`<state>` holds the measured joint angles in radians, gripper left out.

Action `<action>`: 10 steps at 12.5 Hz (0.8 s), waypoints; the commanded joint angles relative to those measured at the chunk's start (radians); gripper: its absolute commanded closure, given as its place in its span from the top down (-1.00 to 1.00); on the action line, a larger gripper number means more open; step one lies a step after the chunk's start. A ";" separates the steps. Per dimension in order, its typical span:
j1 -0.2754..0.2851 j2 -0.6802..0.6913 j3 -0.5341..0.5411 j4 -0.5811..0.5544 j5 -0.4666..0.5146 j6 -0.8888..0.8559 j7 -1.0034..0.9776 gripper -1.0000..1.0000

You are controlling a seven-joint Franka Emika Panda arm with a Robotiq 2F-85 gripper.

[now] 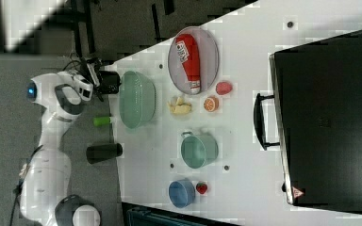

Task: Drag strainer forwards.

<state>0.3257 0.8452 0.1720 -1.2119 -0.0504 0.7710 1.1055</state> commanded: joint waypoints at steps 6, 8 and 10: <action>-0.179 -0.376 -0.074 0.014 0.002 -0.721 -0.778 1.00; -0.216 -0.456 -0.113 -0.021 0.003 -0.791 -0.806 1.00; -0.249 -0.523 -0.143 -0.081 0.003 -0.792 -0.829 1.00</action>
<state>0.1210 0.3025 0.0596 -1.2520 -0.0445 -0.0051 0.3801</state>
